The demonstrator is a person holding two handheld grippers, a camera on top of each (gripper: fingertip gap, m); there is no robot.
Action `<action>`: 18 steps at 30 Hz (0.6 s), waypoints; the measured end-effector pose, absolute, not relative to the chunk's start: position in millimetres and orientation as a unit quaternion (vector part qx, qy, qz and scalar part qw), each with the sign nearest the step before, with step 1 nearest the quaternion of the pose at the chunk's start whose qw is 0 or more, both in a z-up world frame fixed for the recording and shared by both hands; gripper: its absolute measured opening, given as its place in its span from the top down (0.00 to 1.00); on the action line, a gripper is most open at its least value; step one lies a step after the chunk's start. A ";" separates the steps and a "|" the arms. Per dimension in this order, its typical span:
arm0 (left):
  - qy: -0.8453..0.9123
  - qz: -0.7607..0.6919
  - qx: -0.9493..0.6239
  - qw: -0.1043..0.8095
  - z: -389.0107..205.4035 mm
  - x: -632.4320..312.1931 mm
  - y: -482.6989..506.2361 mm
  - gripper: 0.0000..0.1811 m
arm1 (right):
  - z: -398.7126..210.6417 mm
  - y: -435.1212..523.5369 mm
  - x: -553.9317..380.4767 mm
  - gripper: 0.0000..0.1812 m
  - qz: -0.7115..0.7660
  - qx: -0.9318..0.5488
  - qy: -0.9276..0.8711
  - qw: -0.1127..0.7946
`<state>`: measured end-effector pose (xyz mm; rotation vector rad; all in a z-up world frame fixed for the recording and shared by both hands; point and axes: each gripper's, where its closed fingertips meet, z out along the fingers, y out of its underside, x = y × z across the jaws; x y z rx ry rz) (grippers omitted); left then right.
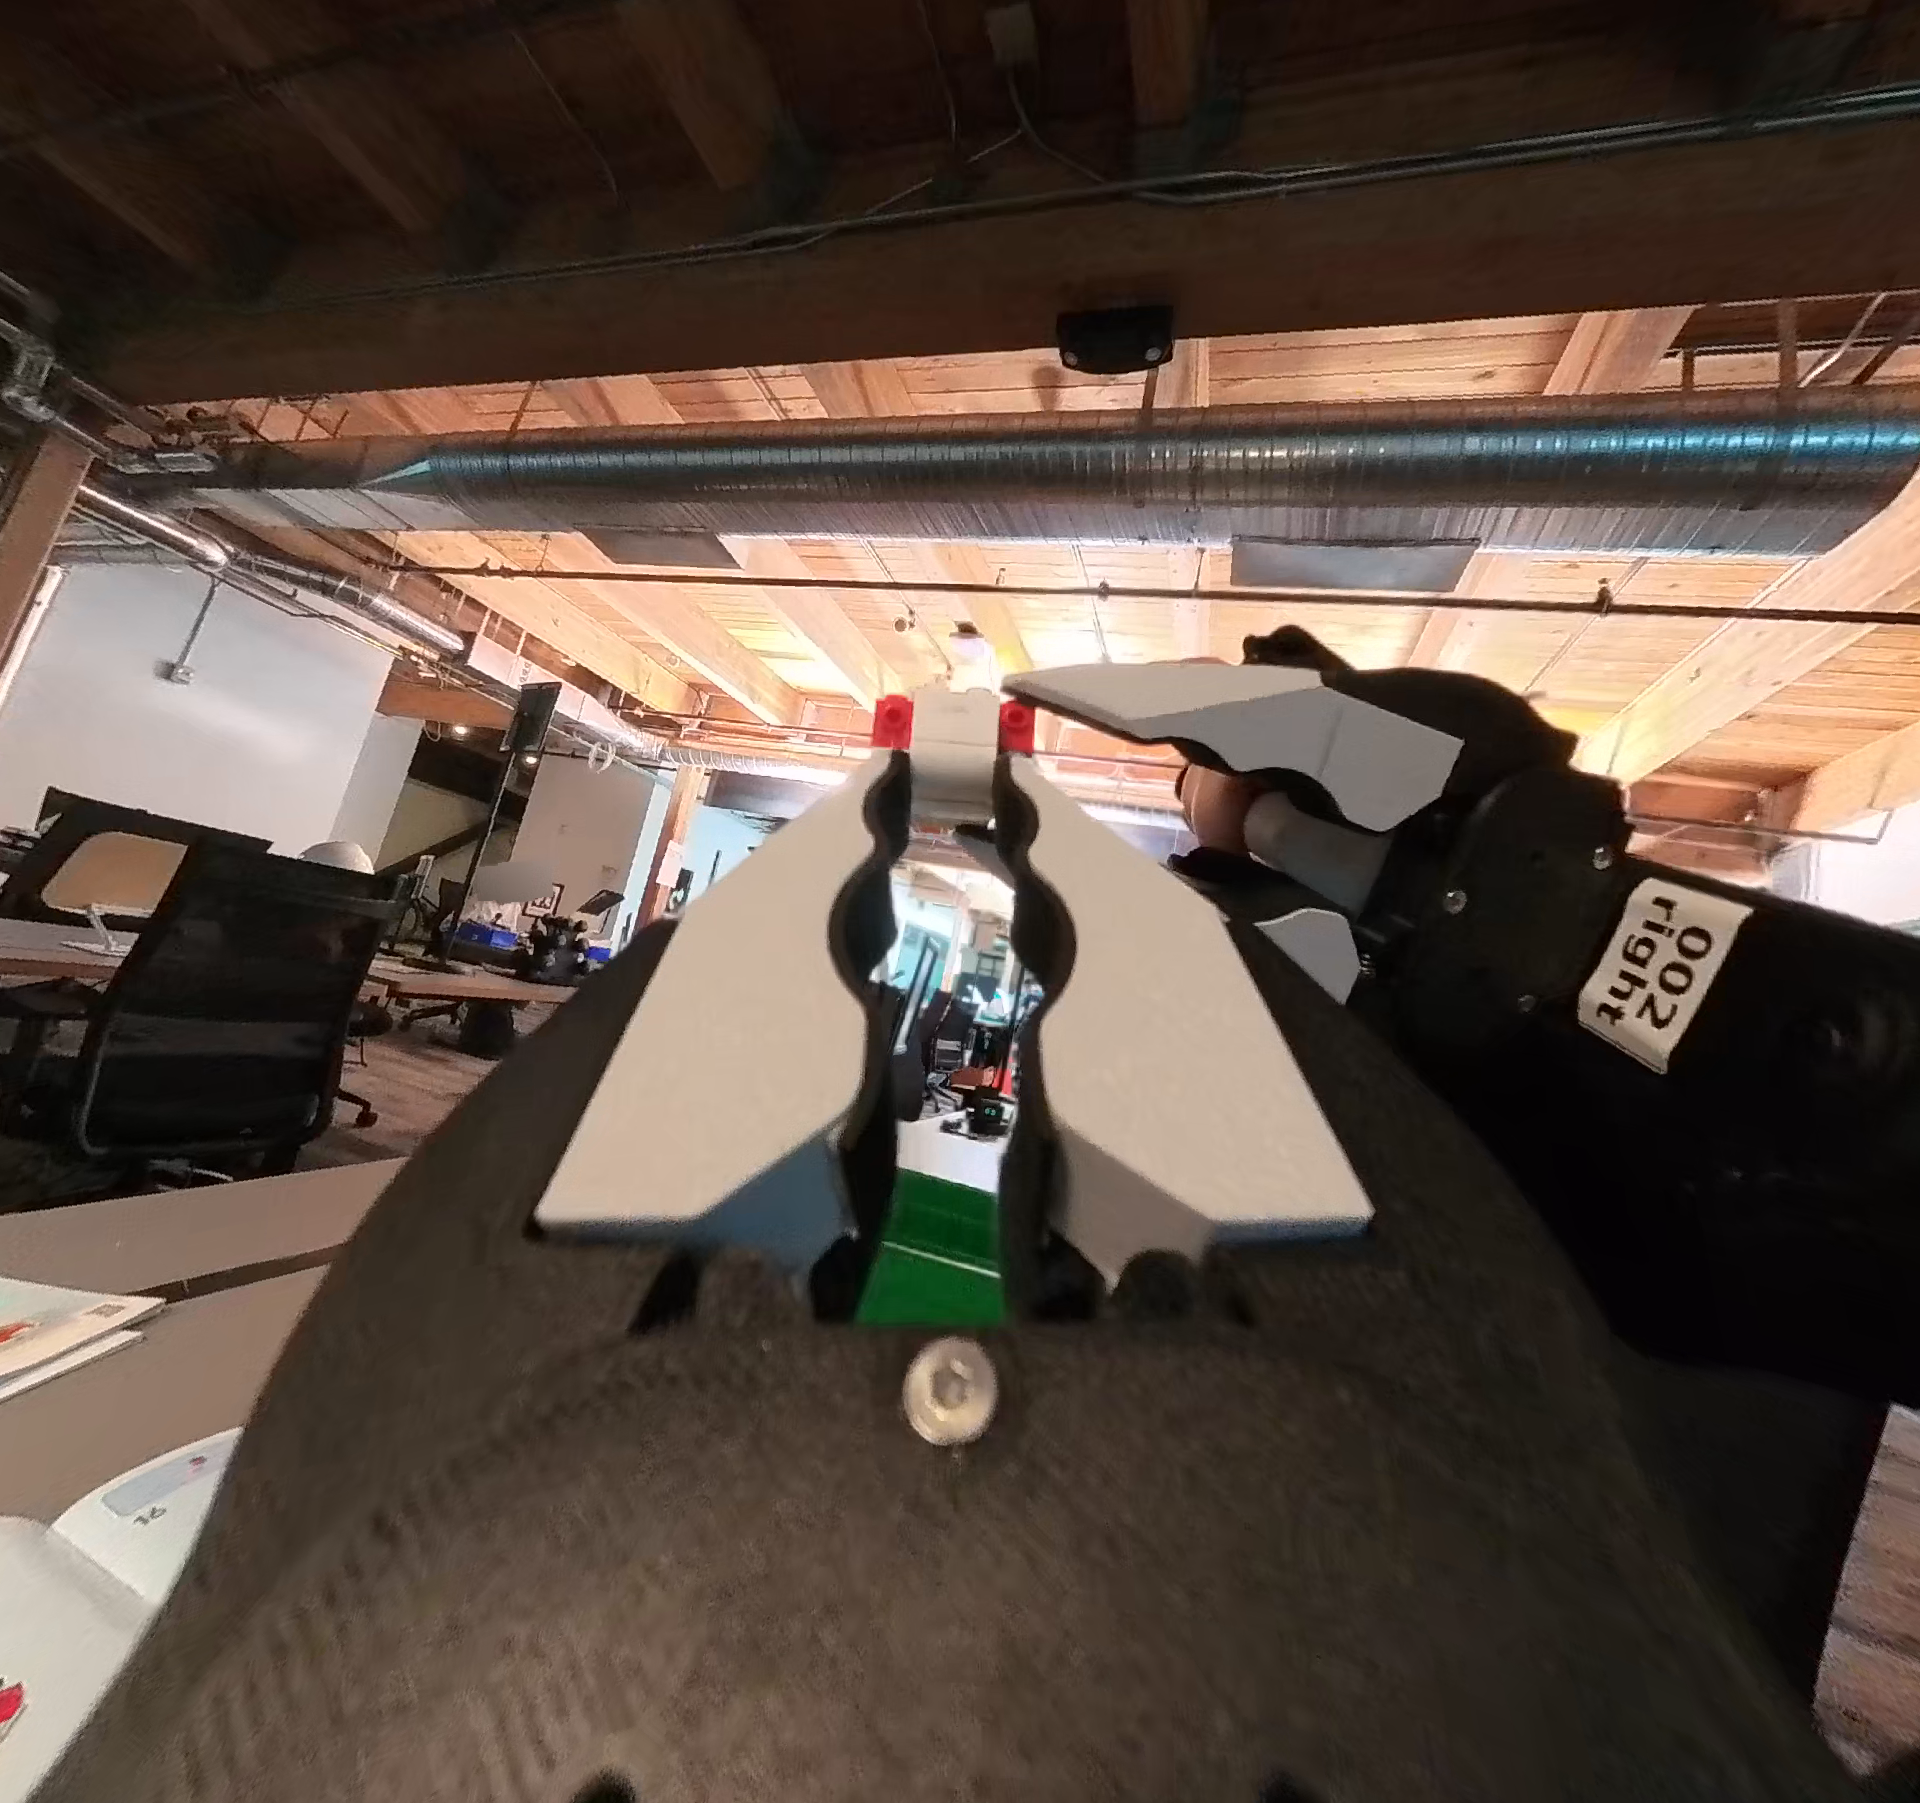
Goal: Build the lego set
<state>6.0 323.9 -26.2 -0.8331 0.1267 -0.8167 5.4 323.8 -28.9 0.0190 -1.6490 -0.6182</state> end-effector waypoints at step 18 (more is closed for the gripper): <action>0.114 -0.314 -0.452 0.827 -26.4 25.5 315.7 0.92 | -27.6 314.9 23.4 0.86 -0.268 0.047 -0.713 0.646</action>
